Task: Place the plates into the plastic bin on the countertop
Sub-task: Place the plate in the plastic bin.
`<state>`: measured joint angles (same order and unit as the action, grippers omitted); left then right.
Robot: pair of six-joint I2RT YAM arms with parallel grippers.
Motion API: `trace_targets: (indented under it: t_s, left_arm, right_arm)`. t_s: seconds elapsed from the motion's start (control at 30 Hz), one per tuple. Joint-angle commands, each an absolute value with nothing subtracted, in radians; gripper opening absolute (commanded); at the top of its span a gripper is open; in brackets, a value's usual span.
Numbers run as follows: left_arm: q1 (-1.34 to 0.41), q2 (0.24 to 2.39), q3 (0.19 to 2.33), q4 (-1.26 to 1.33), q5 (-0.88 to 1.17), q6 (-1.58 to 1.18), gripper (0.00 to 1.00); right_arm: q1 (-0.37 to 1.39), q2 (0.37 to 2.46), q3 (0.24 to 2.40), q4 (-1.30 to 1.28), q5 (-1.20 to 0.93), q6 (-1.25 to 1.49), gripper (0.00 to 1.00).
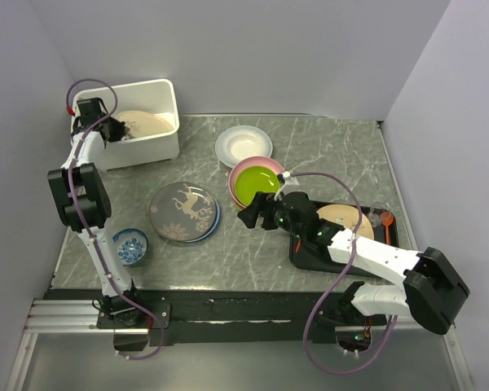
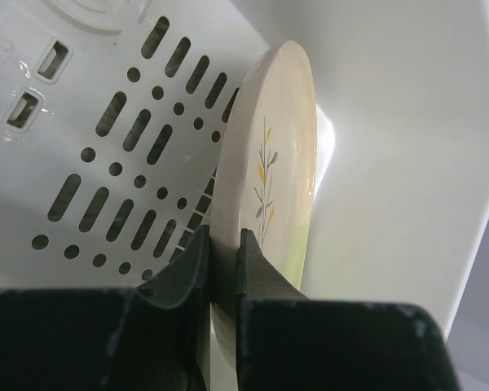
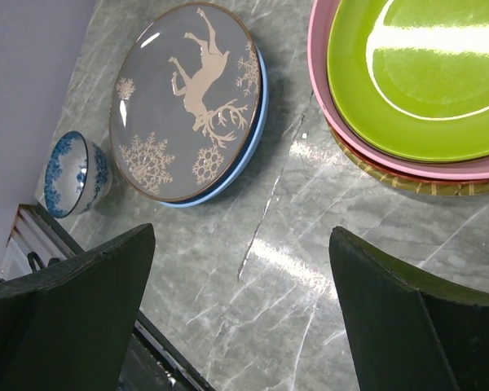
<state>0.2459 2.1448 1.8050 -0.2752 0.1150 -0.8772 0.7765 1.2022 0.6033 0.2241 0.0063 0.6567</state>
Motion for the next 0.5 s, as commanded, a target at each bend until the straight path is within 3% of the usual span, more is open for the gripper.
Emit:
trace_targets:
  t_s: [0.0,0.13,0.47]
  left_arm:
    - [0.249,2.125,1.865,-0.193,0.126,-0.873,0.14]
    - [0.25,2.114,1.845,-0.184,0.126,-0.874,0.27]
    - [0.25,2.097,1.848,-0.216,0.086,-0.865,0.43]
  right_arm:
    - [0.782,1.2,0.627,0.262,0.003,0.658,0.94]
    - [0.781,1.201,0.624,0.271,0.003,0.664,0.94]
    - [0.781,1.189,0.623,0.261,0.005,0.66,0.94]
